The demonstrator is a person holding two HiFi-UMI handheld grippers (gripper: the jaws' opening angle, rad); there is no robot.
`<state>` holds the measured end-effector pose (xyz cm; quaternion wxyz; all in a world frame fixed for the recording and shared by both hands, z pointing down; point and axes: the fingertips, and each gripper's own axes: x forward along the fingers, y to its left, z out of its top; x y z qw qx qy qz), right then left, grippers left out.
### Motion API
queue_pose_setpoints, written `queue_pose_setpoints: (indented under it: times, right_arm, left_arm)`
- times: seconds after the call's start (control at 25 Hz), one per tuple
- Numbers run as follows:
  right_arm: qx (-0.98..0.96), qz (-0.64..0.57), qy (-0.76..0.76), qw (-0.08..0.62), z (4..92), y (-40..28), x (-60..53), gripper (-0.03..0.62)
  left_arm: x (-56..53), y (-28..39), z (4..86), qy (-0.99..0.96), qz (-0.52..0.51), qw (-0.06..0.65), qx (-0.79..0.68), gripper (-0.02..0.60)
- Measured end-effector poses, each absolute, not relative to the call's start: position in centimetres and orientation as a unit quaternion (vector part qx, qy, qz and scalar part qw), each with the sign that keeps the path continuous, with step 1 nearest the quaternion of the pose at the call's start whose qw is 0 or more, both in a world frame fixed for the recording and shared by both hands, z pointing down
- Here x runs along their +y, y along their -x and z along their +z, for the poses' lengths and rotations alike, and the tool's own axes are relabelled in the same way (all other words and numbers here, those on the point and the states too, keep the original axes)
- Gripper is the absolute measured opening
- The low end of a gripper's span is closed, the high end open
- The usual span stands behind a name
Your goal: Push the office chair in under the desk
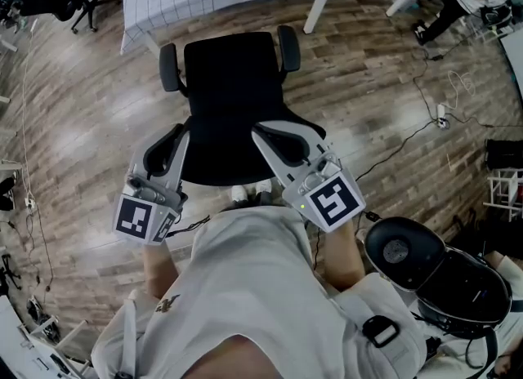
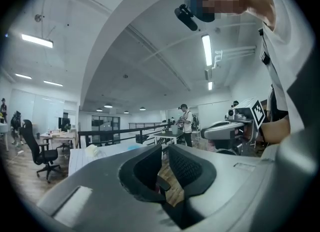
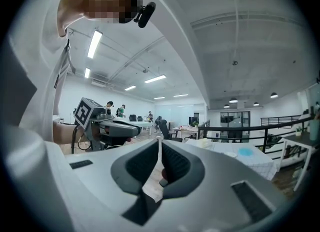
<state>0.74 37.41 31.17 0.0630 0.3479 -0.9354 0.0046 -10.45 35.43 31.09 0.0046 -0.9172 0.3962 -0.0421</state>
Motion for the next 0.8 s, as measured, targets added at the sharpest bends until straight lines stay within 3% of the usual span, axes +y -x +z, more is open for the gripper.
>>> queue_pose_setpoints:
  times: [0.2, 0.28, 0.52, 0.6, 0.76, 0.8]
  right_arm:
    - [-0.938, -0.002, -0.34, 0.07, 31.2, -1.1, 37.5, 0.025]
    - [-0.942, -0.007, -0.325, 0.083, 31.4, -0.9, 38.0, 0.106]
    - [-0.947, -0.017, -0.306, 0.101, 31.7, -0.4, 38.4, 0.111]
    - [-0.951, -0.026, -0.29, 0.107, 31.8, -0.2, 38.7, 0.182]
    - [-0.955, -0.033, -0.273, 0.112, 31.9, 0.0, 39.4, 0.186]
    - [-0.956, -0.037, -0.267, 0.115, 31.9, 0.1, 39.6, 0.212]
  left_arm:
    - [35.7, 10.4, 31.1, 0.921, -0.053, 0.015, 0.385, 0.063]
    - [35.9, 10.5, 31.2, 0.923, -0.059, 0.019, 0.38, 0.078]
    - [36.1, 11.0, 31.5, 0.928, -0.076, 0.033, 0.364, 0.087]
    - [36.3, 10.9, 31.4, 0.931, -0.078, 0.036, 0.356, 0.099]
    - [37.2, 10.7, 31.5, 0.94, -0.084, 0.039, 0.327, 0.132]
    - [37.5, 10.6, 31.5, 0.944, -0.085, 0.041, 0.318, 0.145]
